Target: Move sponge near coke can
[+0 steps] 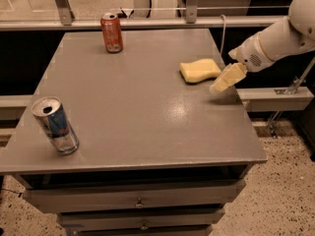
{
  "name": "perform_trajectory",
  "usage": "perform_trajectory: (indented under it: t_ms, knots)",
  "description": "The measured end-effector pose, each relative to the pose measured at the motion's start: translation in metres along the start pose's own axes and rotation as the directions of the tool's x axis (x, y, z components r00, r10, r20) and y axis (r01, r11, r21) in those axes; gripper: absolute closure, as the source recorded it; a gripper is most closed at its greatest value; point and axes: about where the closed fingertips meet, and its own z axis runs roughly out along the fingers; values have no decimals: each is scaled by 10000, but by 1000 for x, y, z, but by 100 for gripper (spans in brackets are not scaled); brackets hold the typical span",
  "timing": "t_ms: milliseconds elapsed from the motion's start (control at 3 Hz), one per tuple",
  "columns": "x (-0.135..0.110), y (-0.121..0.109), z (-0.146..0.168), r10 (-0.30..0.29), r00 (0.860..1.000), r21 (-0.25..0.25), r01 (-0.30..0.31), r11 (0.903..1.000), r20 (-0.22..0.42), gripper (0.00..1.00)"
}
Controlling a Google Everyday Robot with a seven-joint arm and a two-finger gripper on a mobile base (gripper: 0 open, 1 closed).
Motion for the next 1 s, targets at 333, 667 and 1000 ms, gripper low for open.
perform_trajectory:
  t_ms: [333,667,1000]
  knots:
    - [-5,-6,18,141,9978,-143,-132,9998,649,0]
    - [-11,-9,30,114,9925,-285,-80,9996,1218,18]
    - [-16,-13,33,-25,9879,-311,74,9995,1551,41]
